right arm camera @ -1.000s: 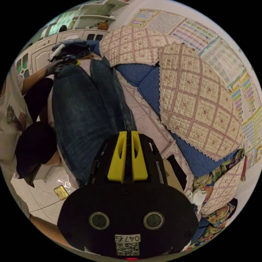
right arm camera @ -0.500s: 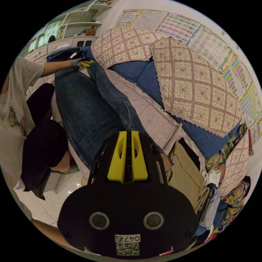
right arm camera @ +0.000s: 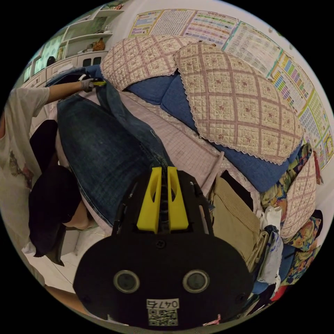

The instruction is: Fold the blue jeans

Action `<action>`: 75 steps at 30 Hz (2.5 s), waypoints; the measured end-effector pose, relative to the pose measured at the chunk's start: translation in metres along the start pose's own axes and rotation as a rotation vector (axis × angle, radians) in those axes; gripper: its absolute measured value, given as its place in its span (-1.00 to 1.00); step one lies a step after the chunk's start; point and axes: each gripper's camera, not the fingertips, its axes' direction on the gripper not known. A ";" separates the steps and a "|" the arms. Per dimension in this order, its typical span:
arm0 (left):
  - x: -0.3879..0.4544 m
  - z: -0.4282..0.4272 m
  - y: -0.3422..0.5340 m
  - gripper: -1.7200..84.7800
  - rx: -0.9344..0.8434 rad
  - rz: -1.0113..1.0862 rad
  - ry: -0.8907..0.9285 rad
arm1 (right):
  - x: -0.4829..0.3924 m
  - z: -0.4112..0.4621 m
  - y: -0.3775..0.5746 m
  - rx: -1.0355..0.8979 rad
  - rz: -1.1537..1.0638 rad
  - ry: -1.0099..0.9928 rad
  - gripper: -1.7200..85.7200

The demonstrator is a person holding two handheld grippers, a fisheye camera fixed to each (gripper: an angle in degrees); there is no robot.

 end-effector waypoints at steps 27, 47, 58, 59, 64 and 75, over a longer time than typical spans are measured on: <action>0.089 -0.406 0.181 -0.98 -0.059 0.386 -0.412 | -0.093 -0.079 0.093 -0.232 -0.072 0.077 -0.97; 0.129 -0.456 0.091 -0.98 -0.080 0.301 -0.304 | -0.149 -0.106 0.118 -0.346 -0.067 0.060 -0.97; 0.346 -0.475 0.033 -0.98 0.140 0.654 -0.348 | -0.129 -0.204 0.094 0.022 0.142 0.257 -0.97; 0.318 -0.467 0.043 -0.98 0.061 0.652 -0.446 | -0.141 -0.202 0.104 0.008 0.083 0.210 -0.97; 0.171 -0.440 0.063 -0.98 -0.200 0.428 -0.507 | -0.185 -0.171 0.136 -0.159 -0.043 0.108 -0.97; 0.164 -0.425 0.049 -0.98 -0.311 0.436 -0.526 | -0.206 -0.189 0.143 -0.175 -0.046 0.112 -0.97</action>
